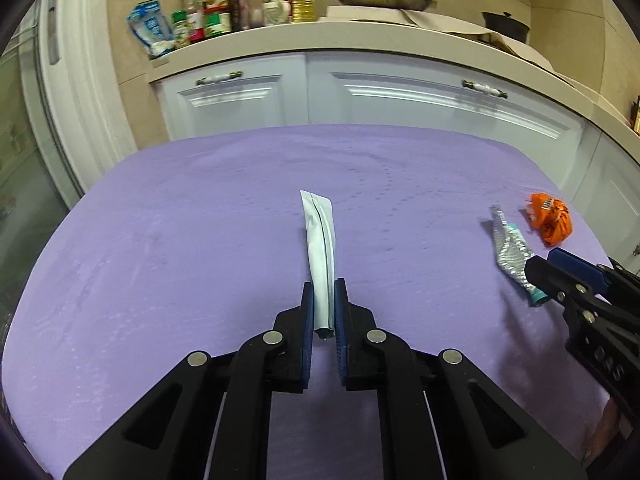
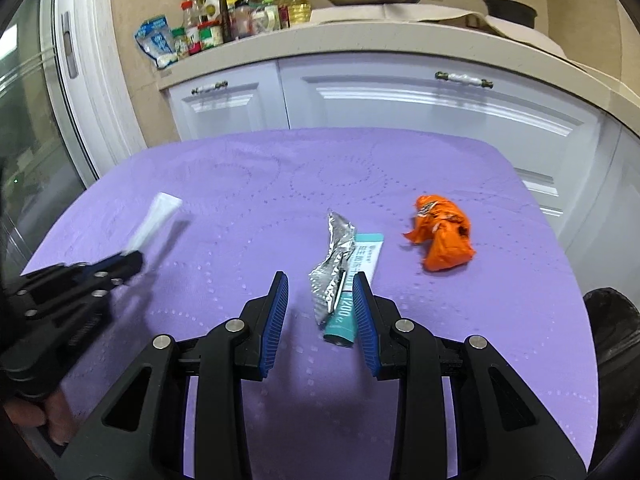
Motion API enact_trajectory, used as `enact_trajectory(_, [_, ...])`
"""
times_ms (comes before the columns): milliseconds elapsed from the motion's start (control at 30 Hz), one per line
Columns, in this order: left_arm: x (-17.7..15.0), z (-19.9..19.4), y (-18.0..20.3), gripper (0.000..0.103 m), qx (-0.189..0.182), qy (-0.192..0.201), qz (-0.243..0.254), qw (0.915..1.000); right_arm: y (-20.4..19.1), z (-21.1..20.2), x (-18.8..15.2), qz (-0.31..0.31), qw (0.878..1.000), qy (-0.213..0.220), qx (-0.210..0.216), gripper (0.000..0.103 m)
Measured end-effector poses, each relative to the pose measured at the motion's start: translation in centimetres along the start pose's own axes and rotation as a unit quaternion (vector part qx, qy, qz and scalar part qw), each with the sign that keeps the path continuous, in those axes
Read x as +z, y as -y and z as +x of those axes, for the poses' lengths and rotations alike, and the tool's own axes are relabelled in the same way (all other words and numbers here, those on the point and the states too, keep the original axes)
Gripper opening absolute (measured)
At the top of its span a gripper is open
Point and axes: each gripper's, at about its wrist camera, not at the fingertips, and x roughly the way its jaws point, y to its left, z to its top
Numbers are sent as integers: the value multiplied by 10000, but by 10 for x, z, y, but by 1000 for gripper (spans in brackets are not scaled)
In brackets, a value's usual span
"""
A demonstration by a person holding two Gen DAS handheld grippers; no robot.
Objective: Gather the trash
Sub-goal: 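Grasp the small white tube with the left tool while the right tool grasps the foil packet, then carry the white tube and foil packet over the black bin and open both tools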
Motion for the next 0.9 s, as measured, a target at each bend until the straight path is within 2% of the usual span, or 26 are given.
enact_trajectory(367, [-6, -6, -41, 10, 136, 14, -355, 9993, -9, 25, 7, -37, 9991, -393, -153, 30])
enact_trajectory(400, [-7, -6, -41, 10, 133, 15, -365, 9992, -10, 26, 7, -66, 9990, -418, -168, 28])
enact_trajectory(467, [-8, -6, -43, 10, 113, 6, -391, 9992, -12, 31, 7, -126, 9984, -522, -178, 16])
enact_trajectory(567, [-10, -6, -44, 10, 79, -4, -416, 9991, -13, 35, 5, -168, 9977, -628, -199, 12])
enact_trajectory(900, [-11, -11, -46, 10, 40, 72, -472, 9989, -17, 18, 5, -195, 9992, -298, -179, 12])
